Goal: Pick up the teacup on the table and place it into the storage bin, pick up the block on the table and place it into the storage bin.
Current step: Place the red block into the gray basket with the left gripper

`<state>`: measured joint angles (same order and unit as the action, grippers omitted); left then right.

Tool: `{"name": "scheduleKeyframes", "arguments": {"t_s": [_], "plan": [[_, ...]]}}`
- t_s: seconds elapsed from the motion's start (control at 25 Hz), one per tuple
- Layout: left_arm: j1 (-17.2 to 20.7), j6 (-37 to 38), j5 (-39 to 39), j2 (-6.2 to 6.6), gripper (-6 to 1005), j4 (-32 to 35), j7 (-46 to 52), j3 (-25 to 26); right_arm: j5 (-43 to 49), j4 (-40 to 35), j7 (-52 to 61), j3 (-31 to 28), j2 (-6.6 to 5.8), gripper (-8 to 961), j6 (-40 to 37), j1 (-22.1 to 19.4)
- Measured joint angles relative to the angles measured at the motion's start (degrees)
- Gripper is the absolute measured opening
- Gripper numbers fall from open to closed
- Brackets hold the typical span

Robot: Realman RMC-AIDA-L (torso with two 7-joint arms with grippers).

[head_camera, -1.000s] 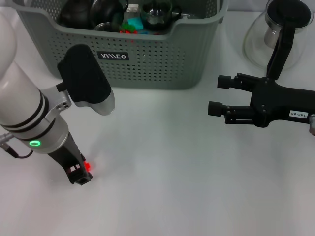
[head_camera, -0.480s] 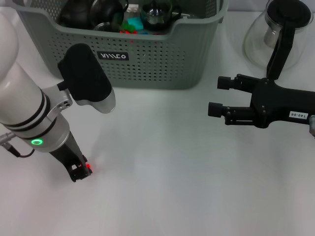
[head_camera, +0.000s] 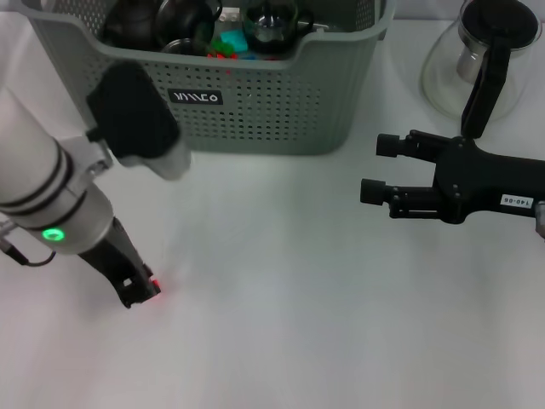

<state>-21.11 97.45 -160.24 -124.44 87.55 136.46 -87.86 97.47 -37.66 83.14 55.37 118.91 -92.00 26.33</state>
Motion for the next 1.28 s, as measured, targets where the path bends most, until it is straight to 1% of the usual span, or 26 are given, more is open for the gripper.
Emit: {"name": "scheduleKeyframes", "arguments": {"t_s": [0.08, 0.2, 0.24, 0.28, 0.32, 0.36, 0.4, 0.44, 0.48, 0.52, 0.56, 0.6, 0.64, 0.72, 0.8, 0.84, 0.96, 1.04, 1.16, 1.2, 1.28], "plan": [[-0.81, 1.43, 2.85, 0.1, 185, -0.07, -2.1, 4.8, 0.0, 0.09, 0.0, 0.01, 0.0, 945, -0.05, -0.09], [-3.92, 6.41, 10.53, 0.32, 192, -3.36, -7.75, 18.25, -0.01, 0.38, 0.0, 0.01, -0.03, 945, -0.25, -0.14], [-5.59, 8.65, 13.01, 0.51, 194, -5.86, -10.19, 24.26, -0.01, 0.49, 0.0, 0.01, -0.05, 945, -0.31, -0.15], [-6.77, 10.09, 14.52, 0.66, 197, -7.85, -11.69, 28.27, -0.01, 0.54, 0.0, 0.01, -0.07, 945, -0.33, -0.14], [-8.42, 11.75, 16.25, 1.17, 199, -10.79, -13.71, 33.09, 0.0, 0.57, 0.0, 0.0, -0.1, 945, -0.35, -0.15], [-9.88, 13.45, 18.18, 1.89, 202, -14.64, -15.46, 37.74, -0.01, 0.57, 0.0, 0.01, -0.09, 945, -0.39, -0.14], [-11.42, 14.85, 20.42, 3.02, 204, -19.3, -16.78, 42.35, -0.02, 0.57, 0.0, 0.01, -0.08, 945, -0.42, -0.14], [-12.69, 16.13, 22.66, 4.39, 206, -24.11, -17.82, 46.07, -0.01, 0.57, 0.0, 0.0, -0.09, 945, -0.44, -0.14], [-14.1, 17.42, 26.01, 6.2, 209, -30.49, -19.06, 49.84, 0.0, 0.57, 0.0, 0.01, -0.08, 945, -0.44, -0.14], [-14.76, 18.13, 28.3, 7.35, 211, -35.19, -19.74, 52.05, -0.01, 0.58, 0.0, 0.0, -0.09, 945, -0.46, -0.14], [-15.77, 18.62, 31.62, 9.19, 214, -42.0, -20.62, 54.68, -0.01, 0.57, 0.0, 0.01, -0.08, 945, -0.49, -0.14], [-16.32, 18.96, 34.1, 10.3, 216, -46.73, -21.03, 56.71, 0.0, 0.58, 0.0, 0.01, -0.09, 945, -0.48, -0.14], [-16.61, 18.94, 35.86, 10.83, 219, -50.22, -20.83, 58.7, 0.07, 0.58, 0.0, 0.0, -0.08, 945, -0.49, -0.11], [-16.79, 19.0, 39.84, 10.95, 223, -54.15, -18.36, 63.29, 0.48, 0.57, 0.01, 0.01, -0.05, 945, -0.51, 0.04], [-16.82, 18.88, 44.38, 10.88, 228, -54.93, -15.18, 65.57, 0.83, 0.58, 0.04, -0.01, 0.03, 945, -0.55, 0.19], [-16.93, 18.42, 48.24, 10.88, 231, -55.23, -12.67, 66.76, 0.93, 0.57, 0.05, -0.01, 0.05, 945, -0.56, 0.25], [-17.76, 15.22, 54.97, 11.19, 238, -54.19, -8.16, 67.75, 1.6, 0.58, 0.19, -0.01, 0.08, 945, -0.72, 0.7], [-19.27, 10.22, 56.98, 12.08, 243, -51.07, -3.81, 67.53, 2.23, 0.57, 0.36, 0.01, 0.1, 945, -0.85, 1.05], [-21.53, 3.52, 55.95, 13.76, 250, -46.14, 1.85, 65.55, 3.09, 0.59, 0.48, 0.08, 0.18, 945, -1.31, 1.46], [-22.75, 0.52, 54.16, 14.72, 252, -43.8, 3.93, 63.63, 3.35, 0.59, 0.55, 0.09, 0.23, 945, -1.46, 1.67], [-24.97, -4.12, 49.85, 16.06, 257, -40.15, 6.4, 60.03, 3.7, 0.58, 0.57, 0.1, 0.31, 945, -1.79, 2.04]]}}
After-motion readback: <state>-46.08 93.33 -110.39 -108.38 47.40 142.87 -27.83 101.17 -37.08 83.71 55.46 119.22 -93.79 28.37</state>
